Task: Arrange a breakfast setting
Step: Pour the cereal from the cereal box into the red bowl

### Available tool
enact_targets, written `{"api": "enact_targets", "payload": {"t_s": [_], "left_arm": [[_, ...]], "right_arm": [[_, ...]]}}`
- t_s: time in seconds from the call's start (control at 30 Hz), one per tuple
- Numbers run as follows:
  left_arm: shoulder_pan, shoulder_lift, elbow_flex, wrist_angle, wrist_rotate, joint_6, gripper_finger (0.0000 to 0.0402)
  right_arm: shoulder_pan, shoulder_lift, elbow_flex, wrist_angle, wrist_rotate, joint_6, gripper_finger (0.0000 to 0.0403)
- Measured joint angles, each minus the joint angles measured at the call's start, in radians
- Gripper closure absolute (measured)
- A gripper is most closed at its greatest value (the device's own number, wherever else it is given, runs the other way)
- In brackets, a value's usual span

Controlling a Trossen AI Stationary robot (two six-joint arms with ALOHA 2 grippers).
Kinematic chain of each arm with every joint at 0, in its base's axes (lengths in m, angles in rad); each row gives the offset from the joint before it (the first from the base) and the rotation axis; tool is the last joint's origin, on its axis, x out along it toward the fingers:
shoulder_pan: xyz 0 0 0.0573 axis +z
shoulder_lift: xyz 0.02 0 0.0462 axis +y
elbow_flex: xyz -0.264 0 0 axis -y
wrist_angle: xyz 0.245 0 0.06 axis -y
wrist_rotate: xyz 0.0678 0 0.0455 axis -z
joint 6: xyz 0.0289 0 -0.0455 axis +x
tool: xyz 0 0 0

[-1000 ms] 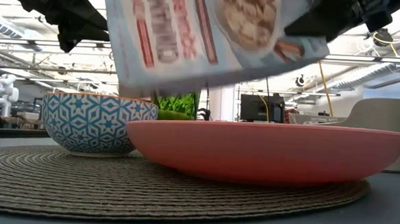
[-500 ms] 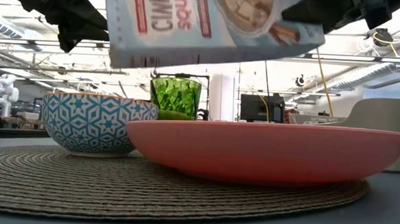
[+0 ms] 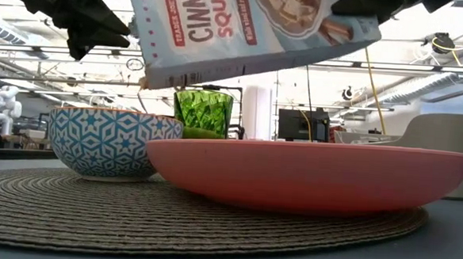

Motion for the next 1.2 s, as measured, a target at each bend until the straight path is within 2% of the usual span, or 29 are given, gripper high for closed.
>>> {"api": "enact_targets", "payload": {"t_s": [0.3, 0.5, 0.63, 0.8, 1.2], "left_arm": [[0.000, 0.000, 0.000, 0.001, 0.000, 0.007, 0.0277], [0.000, 0.000, 0.000, 0.002, 0.000, 0.015, 0.0277], [0.000, 0.000, 0.000, 0.003, 0.000, 0.015, 0.0277], [0.000, 0.000, 0.000, 0.003, 0.000, 0.015, 0.0277], [0.000, 0.000, 0.000, 0.004, 0.000, 0.015, 0.0277]], "right_arm": [[0.000, 0.029, 0.002, -0.048, 0.019, 0.002, 0.0243], [0.000, 0.031, 0.003, 0.026, 0.018, -0.002, 0.0243], [0.000, 0.031, 0.002, -0.022, 0.015, 0.018, 0.0243], [0.000, 0.030, 0.003, 0.025, 0.015, 0.002, 0.0243], [0.000, 0.031, 0.002, -0.005, 0.015, -0.006, 0.0243]]}}
